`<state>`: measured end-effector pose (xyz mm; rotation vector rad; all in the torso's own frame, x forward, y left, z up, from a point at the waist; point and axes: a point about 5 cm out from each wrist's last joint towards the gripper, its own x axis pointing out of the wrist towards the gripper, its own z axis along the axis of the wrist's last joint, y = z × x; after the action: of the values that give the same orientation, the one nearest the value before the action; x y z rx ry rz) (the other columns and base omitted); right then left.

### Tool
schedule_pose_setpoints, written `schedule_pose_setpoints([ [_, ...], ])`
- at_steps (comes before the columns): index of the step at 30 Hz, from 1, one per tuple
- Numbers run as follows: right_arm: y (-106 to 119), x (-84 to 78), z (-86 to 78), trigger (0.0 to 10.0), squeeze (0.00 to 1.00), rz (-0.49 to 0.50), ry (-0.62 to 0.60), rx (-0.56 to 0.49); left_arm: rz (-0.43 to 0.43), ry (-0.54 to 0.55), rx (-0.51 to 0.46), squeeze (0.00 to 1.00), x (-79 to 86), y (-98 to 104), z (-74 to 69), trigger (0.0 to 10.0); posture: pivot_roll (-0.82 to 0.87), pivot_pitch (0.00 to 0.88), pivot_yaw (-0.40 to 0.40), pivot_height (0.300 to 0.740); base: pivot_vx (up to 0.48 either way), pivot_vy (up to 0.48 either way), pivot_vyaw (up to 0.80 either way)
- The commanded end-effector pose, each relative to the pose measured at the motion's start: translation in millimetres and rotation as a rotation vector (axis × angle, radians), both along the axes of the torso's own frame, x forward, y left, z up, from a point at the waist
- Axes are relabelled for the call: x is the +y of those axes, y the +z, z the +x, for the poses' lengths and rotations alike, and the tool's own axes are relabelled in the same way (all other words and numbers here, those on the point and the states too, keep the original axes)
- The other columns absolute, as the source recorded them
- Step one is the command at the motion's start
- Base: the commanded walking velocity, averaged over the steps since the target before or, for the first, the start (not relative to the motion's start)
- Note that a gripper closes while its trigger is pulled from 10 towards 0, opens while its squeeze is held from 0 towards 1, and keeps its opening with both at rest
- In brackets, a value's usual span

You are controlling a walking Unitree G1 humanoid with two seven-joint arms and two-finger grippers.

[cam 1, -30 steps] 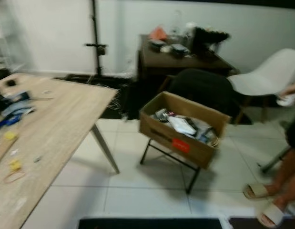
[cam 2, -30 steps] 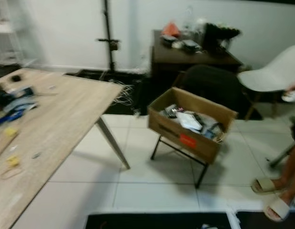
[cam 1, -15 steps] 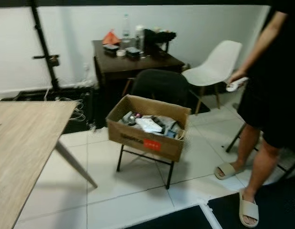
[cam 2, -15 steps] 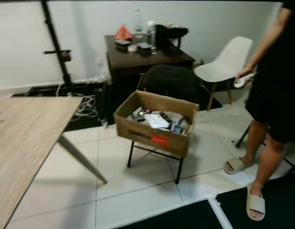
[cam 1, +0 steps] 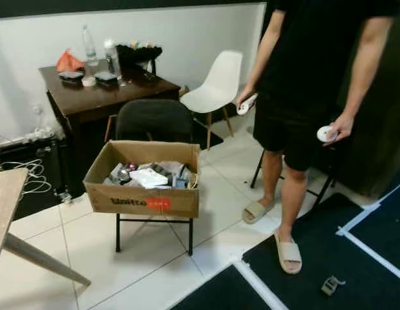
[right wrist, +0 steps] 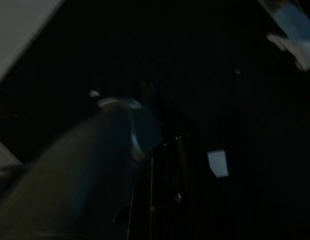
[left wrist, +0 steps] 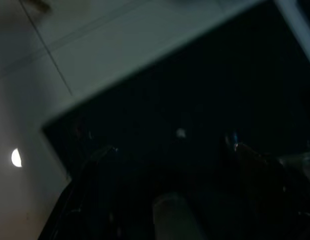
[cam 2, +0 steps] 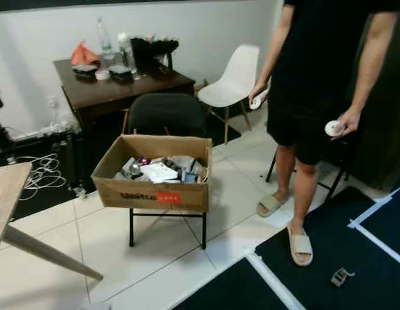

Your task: Picking trash to rubbish bin

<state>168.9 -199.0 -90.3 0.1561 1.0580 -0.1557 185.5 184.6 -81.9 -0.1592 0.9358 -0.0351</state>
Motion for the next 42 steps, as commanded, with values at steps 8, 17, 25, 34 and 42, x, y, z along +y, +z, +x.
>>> schedule_pose_setpoints([
  [8, -4, 4.5, -8.0, 10.0, 0.00, 0.009, 0.018, 0.022, -0.005, 0.037, 0.078, 0.00, 6.6, -12, -28.5, 10.0, -0.08, 0.068, 0.059, 0.740, 0.290, 0.000, 0.00],
  [17, -7, 4.0, -15.2, 10.0, 0.00, -0.008, 0.032, 0.056, -0.010, 0.041, 0.086, 0.00, 8.2, -13, -32.0, 10.0, -0.07, 0.069, 0.060, 0.740, 0.355, 0.000, 0.00],
  [25, -7, 0.4, -16.0, 10.0, 0.00, -0.034, 0.032, 0.064, -0.011, 0.033, 0.077, 0.00, 6.4, -12, -28.2, 10.0, -0.08, 0.068, 0.063, 0.740, 0.355, 0.000, -0.75],
  [34, 27, -75.9, 14.0, 10.0, 0.00, -0.354, -0.188, -0.078, -0.009, 0.029, 0.066, 0.00, 8.8, -10, -23.7, 10.0, -0.10, 0.076, 0.064, 0.740, 0.352, 0.000, -0.18],
  [42, 90, -103.1, 83.2, 10.0, 0.00, -0.380, -0.209, -0.467, -0.006, 0.009, 0.075, 0.00, 8.6, -10, -25.9, 10.0, -0.12, 0.085, 0.069, 0.740, 0.354, 0.000, 0.00],
])
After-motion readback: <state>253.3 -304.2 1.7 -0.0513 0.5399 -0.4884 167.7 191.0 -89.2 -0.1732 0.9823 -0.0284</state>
